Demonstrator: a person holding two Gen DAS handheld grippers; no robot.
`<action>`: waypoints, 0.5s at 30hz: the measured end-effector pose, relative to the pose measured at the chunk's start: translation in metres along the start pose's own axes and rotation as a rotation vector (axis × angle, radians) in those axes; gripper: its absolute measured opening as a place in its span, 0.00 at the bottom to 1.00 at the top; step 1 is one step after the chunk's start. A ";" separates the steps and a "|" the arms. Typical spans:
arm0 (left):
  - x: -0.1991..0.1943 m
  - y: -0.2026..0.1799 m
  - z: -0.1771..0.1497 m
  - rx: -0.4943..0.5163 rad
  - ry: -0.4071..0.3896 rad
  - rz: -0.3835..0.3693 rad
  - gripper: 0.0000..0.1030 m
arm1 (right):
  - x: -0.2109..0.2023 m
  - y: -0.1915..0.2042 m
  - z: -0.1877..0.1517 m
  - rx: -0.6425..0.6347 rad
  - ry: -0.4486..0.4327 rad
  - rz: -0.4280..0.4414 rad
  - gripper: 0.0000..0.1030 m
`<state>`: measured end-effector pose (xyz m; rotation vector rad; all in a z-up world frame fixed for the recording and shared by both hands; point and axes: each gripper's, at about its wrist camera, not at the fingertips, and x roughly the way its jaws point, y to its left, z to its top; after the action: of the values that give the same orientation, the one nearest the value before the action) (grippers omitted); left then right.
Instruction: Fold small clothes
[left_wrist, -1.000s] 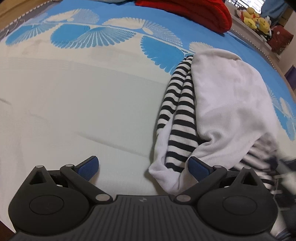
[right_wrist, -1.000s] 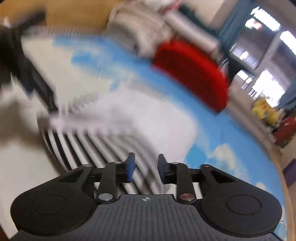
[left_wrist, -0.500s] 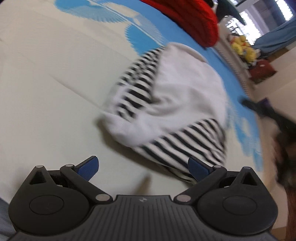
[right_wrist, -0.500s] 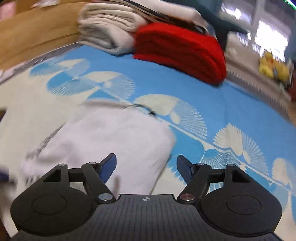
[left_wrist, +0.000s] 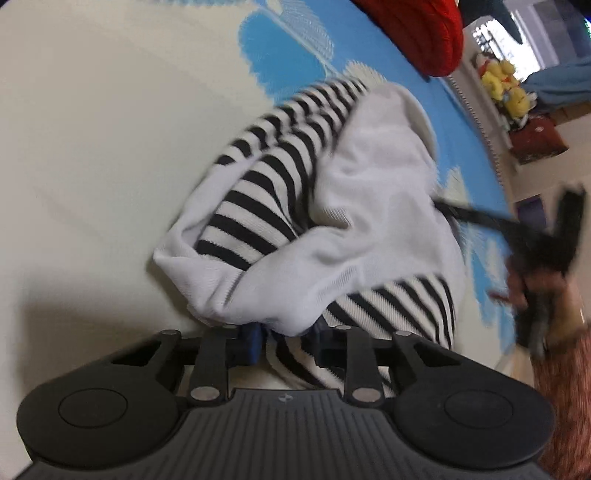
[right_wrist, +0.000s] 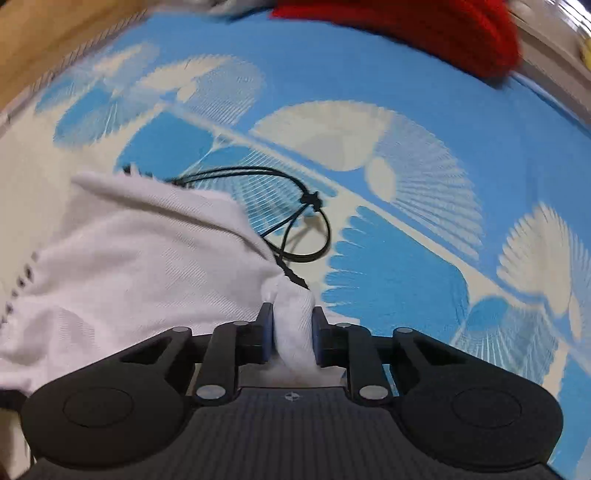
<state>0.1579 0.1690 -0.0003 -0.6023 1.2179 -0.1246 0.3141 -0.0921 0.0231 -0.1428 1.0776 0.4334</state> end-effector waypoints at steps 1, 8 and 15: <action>0.002 -0.011 0.019 0.043 -0.027 0.044 0.24 | -0.007 -0.009 -0.007 0.044 -0.025 0.004 0.20; 0.074 -0.101 0.167 0.295 -0.097 0.120 0.24 | -0.051 -0.052 -0.119 0.449 -0.204 0.066 0.19; 0.125 -0.151 0.207 0.376 -0.141 0.134 0.27 | -0.053 -0.037 -0.148 0.564 -0.238 0.106 0.19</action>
<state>0.4243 0.0683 0.0135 -0.1978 1.0593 -0.1895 0.1866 -0.1876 -0.0043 0.4567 0.9375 0.2206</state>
